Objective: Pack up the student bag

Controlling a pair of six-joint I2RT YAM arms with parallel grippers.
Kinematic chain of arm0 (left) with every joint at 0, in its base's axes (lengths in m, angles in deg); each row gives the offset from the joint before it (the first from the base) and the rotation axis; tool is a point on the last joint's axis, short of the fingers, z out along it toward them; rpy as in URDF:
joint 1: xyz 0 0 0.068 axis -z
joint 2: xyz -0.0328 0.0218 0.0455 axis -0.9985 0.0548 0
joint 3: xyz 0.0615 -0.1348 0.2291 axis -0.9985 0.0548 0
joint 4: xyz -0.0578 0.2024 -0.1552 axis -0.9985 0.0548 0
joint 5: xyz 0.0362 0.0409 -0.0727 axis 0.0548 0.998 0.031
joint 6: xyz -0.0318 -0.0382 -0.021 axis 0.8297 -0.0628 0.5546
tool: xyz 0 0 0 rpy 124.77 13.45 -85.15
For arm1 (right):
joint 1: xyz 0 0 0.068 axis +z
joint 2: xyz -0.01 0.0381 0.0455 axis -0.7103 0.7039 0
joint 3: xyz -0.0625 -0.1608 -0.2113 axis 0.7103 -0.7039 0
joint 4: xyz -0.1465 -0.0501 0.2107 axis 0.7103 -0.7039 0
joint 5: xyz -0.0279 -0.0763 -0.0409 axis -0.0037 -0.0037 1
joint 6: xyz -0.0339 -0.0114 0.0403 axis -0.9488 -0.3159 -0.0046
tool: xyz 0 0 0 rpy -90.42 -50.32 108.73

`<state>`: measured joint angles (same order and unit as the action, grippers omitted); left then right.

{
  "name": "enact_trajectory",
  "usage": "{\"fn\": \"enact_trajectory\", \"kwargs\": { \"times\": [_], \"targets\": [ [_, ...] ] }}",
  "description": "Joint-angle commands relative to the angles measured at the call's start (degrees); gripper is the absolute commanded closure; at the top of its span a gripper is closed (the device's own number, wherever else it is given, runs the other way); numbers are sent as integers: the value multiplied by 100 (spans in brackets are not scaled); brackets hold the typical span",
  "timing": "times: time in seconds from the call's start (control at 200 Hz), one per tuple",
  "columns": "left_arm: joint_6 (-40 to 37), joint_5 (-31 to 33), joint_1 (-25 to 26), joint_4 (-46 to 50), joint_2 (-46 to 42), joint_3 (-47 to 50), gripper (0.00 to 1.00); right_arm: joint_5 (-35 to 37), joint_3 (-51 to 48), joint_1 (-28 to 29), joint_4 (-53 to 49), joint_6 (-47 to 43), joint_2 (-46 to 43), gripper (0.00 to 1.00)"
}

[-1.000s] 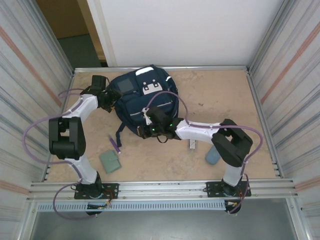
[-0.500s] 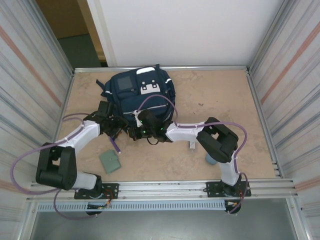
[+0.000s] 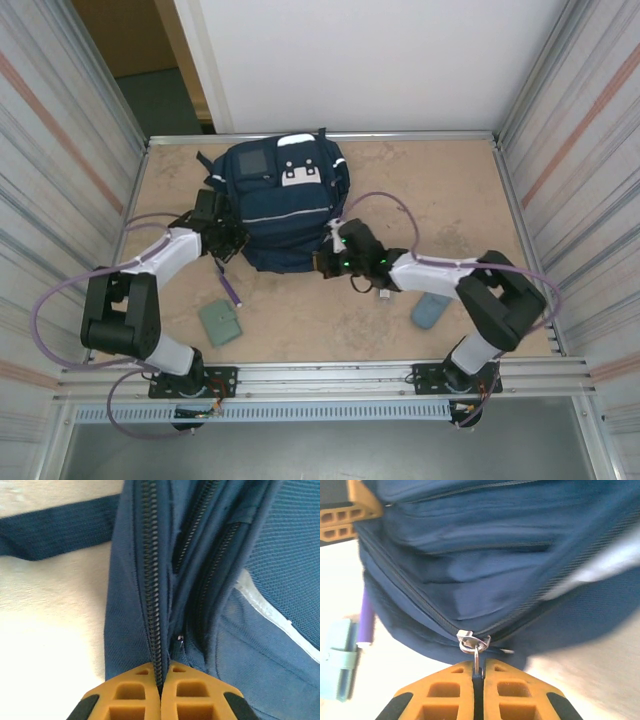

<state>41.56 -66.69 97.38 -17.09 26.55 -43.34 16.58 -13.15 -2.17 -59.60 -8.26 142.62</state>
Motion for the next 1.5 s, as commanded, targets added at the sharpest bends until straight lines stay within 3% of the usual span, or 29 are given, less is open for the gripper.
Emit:
{"fn": "enact_trajectory", "kwargs": {
  "times": [0.0, 0.17, 0.241, 0.301, 0.346, 0.656, 0.777, 0.987, 1.198, 1.293, 1.408, 1.493],
  "targets": [
    [-602, 171, -178, -520, 437, -606, 100, 264, -541, -488, -893, -348, -618, 100],
    [-983, -728, -347, -64, 1735, -2034, 98, 299, -575, -737, -1283, -846, -1081, 100],
    [-1094, -1043, -358, 43, 2210, -2607, 90, 179, -402, -626, -1218, -905, -956, 100],
    [-1012, -1300, -367, 80, 2466, -2904, 72, 180, -214, -437, -1019, -833, -730, 100],
    [-888, -1454, -367, 19, 2473, -2932, 68, 183, -14, -279, -892, -746, -499, 100],
    [-702, -1333, -334, 474, 522, -934, 53, -45, 1840, 729, -88, -317, 1402, 100],
    [-267, -1305, -215, 108, -214, 37, 45, -350, 2326, 866, 271, -66, 2040, 100],
    [-87, -1256, 193, -313, -35, 138, 43, -558, 2810, 1047, 328, 41, 2522, 100],
    [270, -1057, 320, -852, 315, 86, 49, -380, 2465, 1114, 400, 155, 2343, 100],
    [147, -805, 361, -783, 419, 7, 65, -299, 2207, 1099, 450, 160, 2221, 100],
    [82, -783, 228, -636, 468, -18, 99, -222, 1779, 992, 362, 185, 1924, 100],
    [-67, -617, 153, -650, 375, 18, 100, -227, 1220, 797, 293, 36, 1560, 100]
  ]
}}
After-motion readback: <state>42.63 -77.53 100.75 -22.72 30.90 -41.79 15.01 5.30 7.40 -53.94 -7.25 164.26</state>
